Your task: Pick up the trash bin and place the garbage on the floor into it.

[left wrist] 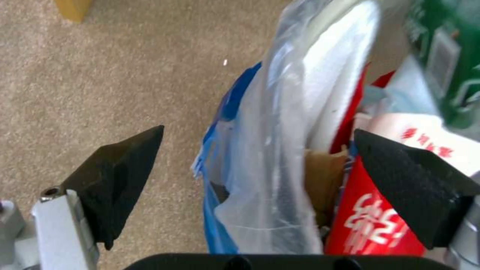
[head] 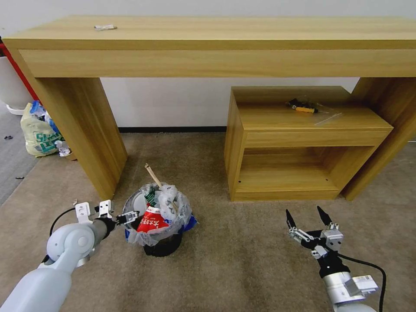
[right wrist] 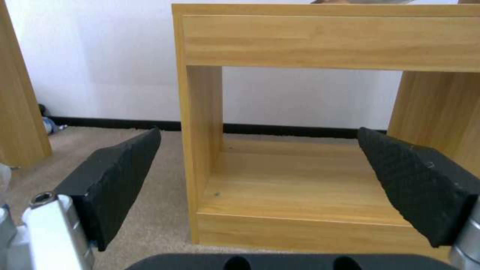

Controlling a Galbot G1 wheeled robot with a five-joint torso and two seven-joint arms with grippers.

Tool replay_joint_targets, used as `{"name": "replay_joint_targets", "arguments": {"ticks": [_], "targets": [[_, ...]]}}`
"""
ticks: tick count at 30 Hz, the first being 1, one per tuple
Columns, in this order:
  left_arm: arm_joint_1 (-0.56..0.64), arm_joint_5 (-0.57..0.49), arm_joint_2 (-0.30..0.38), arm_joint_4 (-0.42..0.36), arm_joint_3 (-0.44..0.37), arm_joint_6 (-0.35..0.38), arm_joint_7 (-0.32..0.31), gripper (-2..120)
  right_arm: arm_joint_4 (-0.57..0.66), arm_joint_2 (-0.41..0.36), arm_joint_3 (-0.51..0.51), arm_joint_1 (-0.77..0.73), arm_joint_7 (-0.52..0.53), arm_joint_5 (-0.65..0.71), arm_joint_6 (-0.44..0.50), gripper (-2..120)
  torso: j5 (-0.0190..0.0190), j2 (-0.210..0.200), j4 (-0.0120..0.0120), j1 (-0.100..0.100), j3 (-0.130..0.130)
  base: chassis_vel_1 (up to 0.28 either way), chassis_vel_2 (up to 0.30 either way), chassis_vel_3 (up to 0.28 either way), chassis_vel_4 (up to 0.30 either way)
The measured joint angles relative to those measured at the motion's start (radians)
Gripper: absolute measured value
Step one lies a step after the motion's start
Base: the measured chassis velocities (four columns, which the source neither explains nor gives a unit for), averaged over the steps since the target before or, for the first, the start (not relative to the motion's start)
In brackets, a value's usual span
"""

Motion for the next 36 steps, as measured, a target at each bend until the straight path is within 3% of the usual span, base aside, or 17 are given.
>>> {"name": "replay_joint_targets", "arguments": {"ticks": [13, 17, 18, 20, 21, 22, 24, 25, 26, 28, 36], "targets": [[0.055, -0.033, 0.005, -0.082, -0.106, -0.001, 0.029, 100, 0.012, 0.0, 0.0, 0.015, 0.005, 0.014, -0.018, 100, 0.0, 0.0, -0.0001, 0.0, 0.0, 0.0, 0.0, 0.0, 0.0], [0.094, -0.001, -0.008, -0.116, -0.167, -0.001, 0.094, 100, 0.023, -0.001, 0.005, 0.022, 0.007, 0.023, -0.029, 100, 0.0, 0.0, 0.0, 0.0, 0.0, 0.0, 0.0, 0.0, 0.0], [0.123, 0.043, -0.024, -0.14, -0.205, -0.003, 0.15, 100, 0.035, -0.002, 0.011, 0.025, 0.007, 0.031, -0.042, 100, 0.0001, 0.0, 0.0, 0.0, 0.0, 0.0, 0.0, 0.0, 0.0], [0.159, 0.118, -0.043, -0.156, -0.23, -0.048, 0.213, 100, 0.055, -0.002, 0.019, 0.026, 0.008, 0.046, -0.062, 100, 0.0002, 0.0, 0.0, 0.0, 0.0, 0.0, 0.0, 0.0, 0.0], [0.159, 0.118, -0.043, -0.156, -0.23, -0.048, 0.213, 100, 0.055, -0.002, 0.019, 0.026, 0.008, 0.046, -0.062, 100, 0.0002, 0.0, 0.0, 0.0, 0.0, 0.0, 0.0, 0.0, 0.0], [0.186, 0.19, -0.063, -0.166, -0.245, -0.1, 0.267, 100, 0.078, 0.003, 0.026, 0.021, 0.01, 0.061, -0.091, 100, -0.0001, 0.0, 0.0002, 0.0, 0.0, 0.0, 0.0, 0.0, 0.0], [0.204, 0.237, -0.08, -0.172, -0.252, -0.142, 0.295, 100, 0.093, 0.008, 0.03, 0.014, 0.012, 0.069, -0.109, 100, 0.0, 0.0, 0.0002, 0.0, 0.0, 0.0, 0.0, 0.0, 0.0], [0.204, 0.237, -0.08, -0.172, -0.252, -0.142, 0.295, 100, 0.093, 0.008, 0.03, 0.014, 0.012, 0.069, -0.109, 100, 0.0, 0.0, 0.0002, 0.0, 0.0, 0.0, 0.0, 0.0, 0.0], [0.234, 0.313, -0.116, -0.19, -0.258, -0.235, 0.318, 100, 0.129, 0.021, 0.039, -0.006, 0.011, 0.077, -0.143, 100, -0.0001, 0.0, -0.0001, 0.0, 0.0, 0.0, 0.0, 0.0, 0.0], [0.269, 0.407, -0.172, -0.231, -0.261, -0.312, 0.325, 100, 0.165, 0.047, 0.046, -0.027, 0.004, 0.078, -0.19, 100, 0.0001, 0.0, 0.0, 0.0, 0.0, 0.0, 0.0, 0.0, 0.0], [0.317, 0.616, -0.282, -0.308, -0.25, -0.443, 0.356, 100, 0.254, 0.133, 0.063, -0.086, -0.005, 0.007, -0.271, 100, 0.0, 0.0, -0.0001, 0.0, 0.0, 0.0, 0.0, 0.0, 0.0]]}}
